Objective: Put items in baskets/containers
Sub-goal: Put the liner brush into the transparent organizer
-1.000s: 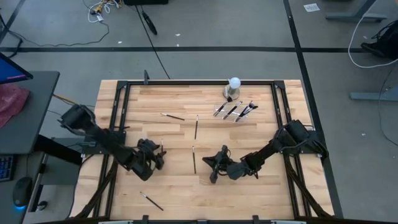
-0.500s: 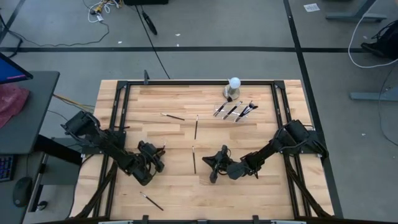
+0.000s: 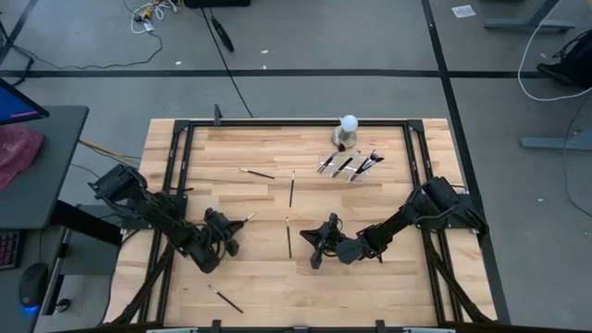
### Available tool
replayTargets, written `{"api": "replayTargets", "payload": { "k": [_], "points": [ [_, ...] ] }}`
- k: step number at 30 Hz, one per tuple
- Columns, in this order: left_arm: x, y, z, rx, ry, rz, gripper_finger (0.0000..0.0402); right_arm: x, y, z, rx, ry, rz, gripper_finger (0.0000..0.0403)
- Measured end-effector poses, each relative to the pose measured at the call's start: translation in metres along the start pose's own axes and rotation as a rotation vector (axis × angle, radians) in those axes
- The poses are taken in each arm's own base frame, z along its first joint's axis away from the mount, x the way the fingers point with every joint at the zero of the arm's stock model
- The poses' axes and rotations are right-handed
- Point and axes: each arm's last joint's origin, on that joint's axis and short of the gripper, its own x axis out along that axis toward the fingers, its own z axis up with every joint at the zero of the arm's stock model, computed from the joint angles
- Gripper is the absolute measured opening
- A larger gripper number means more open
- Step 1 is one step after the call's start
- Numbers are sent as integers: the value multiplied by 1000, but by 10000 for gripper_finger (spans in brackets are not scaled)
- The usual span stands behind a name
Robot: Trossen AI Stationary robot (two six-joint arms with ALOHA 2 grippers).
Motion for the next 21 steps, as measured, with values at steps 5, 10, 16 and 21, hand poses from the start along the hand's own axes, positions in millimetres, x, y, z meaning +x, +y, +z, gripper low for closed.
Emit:
{"api": "replayTargets", "payload": {
  "k": [5,10,16,21],
  "points": [
    [-2,-7,-1,16,1,-59,11,0,0,0,7,-2,1,23],
    [-3,-19,2,56,7,-151,11,0,0,0,29,-2,2,23],
    [-2,-30,7,78,18,-235,11,0,0,0,53,-3,3,23],
    [1,-36,16,86,-53,-258,11,0,0,1,63,-5,4,23]
  ]
}}
